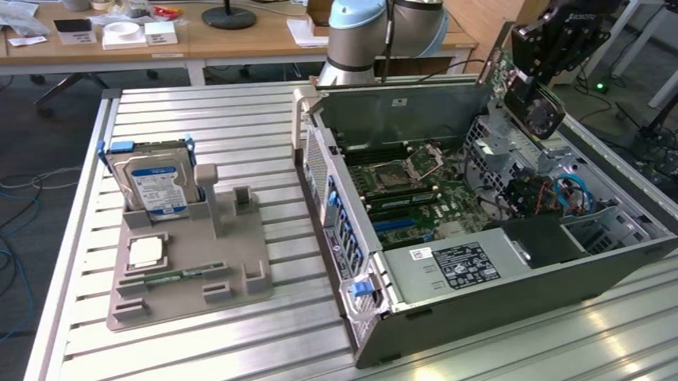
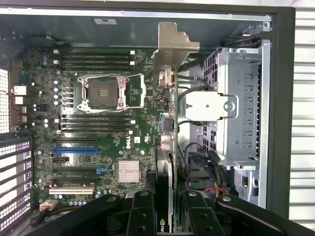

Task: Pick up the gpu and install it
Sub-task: 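Pick up the gpu and move the gpu toward the slot, then insert the gpu into the slot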

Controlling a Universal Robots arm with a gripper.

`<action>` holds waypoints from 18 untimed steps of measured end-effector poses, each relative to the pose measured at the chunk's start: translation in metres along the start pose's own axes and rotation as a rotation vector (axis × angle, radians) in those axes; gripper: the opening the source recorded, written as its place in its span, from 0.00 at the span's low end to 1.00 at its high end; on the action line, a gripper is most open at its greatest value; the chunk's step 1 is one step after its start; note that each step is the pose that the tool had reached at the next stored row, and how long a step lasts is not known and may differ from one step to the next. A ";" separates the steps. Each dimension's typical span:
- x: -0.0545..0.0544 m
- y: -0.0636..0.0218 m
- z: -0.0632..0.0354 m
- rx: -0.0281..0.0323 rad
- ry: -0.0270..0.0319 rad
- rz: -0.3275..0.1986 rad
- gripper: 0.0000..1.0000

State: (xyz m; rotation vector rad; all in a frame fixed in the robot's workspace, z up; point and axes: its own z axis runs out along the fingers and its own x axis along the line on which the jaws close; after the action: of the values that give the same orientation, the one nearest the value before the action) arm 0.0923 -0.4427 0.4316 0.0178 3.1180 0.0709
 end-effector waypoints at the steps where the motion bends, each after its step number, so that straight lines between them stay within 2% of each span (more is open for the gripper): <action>1: 0.000 0.0000 0.0000 0.0001 0.0000 0.000 0.26; 14: 0.000 0.0000 0.0000 -0.0005 0.0000 -0.001 0.26; 18: 0.000 0.0000 0.0003 -0.0012 0.0017 -0.037 0.26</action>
State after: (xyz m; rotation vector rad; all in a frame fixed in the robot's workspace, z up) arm 0.0924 -0.4427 0.4313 -0.0403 3.1186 0.0721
